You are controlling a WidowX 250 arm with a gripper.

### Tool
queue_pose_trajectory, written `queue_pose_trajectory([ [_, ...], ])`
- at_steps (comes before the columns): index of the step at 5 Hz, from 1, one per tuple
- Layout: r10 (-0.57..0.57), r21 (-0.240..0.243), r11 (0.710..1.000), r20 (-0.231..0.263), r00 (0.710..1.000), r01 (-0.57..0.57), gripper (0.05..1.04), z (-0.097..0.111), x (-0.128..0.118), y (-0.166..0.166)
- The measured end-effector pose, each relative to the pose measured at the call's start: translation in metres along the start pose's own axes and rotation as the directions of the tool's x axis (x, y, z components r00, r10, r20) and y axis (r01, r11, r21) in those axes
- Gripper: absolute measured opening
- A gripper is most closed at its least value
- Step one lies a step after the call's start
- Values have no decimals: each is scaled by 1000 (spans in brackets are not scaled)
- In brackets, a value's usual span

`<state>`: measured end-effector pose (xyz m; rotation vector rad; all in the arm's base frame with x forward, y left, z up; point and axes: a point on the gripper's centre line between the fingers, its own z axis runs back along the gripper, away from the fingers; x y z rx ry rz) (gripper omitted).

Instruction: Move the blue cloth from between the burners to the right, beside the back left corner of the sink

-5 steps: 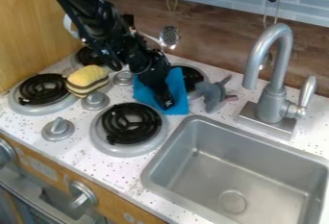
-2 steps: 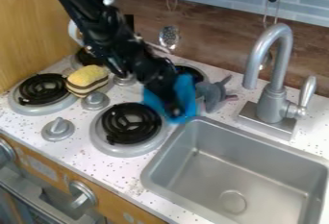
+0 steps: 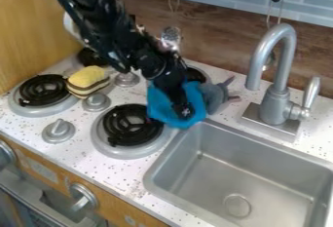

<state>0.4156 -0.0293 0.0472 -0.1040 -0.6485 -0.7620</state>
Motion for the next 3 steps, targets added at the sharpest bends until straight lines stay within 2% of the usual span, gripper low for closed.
queue_pose_trajectory([
  [1, 17, 10, 1000, 1, 1000, -17, 1001, 6, -6, 4],
  [2, -5, 17, 1000, 20, 1000, 4, 1001, 24, 0, 10],
  [3, -77, 15, 997, -8, 997, 77, 1001, 60, 6, 13],
])
